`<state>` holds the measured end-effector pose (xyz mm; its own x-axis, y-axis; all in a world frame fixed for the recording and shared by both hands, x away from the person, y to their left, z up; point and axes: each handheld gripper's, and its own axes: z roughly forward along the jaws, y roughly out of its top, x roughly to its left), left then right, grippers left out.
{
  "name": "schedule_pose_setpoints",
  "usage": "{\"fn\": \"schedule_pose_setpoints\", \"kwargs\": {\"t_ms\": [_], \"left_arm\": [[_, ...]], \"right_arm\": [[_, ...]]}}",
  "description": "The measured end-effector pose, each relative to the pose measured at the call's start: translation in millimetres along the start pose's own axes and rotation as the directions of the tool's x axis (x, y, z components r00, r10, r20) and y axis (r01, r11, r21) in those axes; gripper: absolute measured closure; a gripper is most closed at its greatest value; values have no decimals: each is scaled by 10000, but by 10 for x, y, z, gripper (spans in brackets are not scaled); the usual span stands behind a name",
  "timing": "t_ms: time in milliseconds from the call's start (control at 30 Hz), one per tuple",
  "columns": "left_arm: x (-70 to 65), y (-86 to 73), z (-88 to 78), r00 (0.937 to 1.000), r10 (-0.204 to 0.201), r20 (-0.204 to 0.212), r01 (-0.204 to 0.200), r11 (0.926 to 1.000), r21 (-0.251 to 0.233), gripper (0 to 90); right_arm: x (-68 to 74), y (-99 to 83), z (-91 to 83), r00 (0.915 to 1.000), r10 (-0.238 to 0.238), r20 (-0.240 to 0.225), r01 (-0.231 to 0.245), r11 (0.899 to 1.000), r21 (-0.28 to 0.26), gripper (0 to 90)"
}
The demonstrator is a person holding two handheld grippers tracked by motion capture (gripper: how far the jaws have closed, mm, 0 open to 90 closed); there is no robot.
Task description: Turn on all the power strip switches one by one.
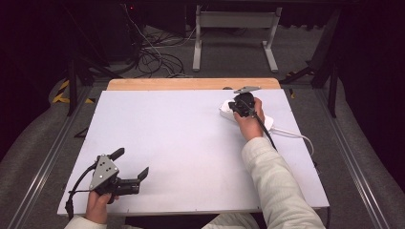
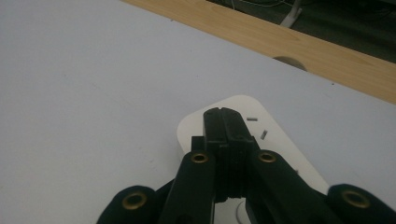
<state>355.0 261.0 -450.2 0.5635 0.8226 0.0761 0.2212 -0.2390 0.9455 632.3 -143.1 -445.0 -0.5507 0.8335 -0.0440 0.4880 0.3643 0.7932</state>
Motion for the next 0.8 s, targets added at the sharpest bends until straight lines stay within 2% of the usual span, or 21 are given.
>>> {"fn": "schedule_pose_setpoints", "kwargs": {"t_ms": [433, 700, 800], "left_arm": [[2, -3, 4, 10000, -38, -16, 38, 10000, 13, 2], [3, -2, 2, 10000, -34, -4, 34, 10000, 29, 2], [4, -3, 4, 10000, -44, -3, 44, 10000, 7, 2]], "right_arm": [[19, -54, 135, 9999, 31, -110, -29, 9999, 164, 900], [19, -65, 153, 9999, 139, -48, -138, 9998, 146, 900], [25, -63, 157, 10000, -17, 19, 16, 9999, 142, 900]]}}
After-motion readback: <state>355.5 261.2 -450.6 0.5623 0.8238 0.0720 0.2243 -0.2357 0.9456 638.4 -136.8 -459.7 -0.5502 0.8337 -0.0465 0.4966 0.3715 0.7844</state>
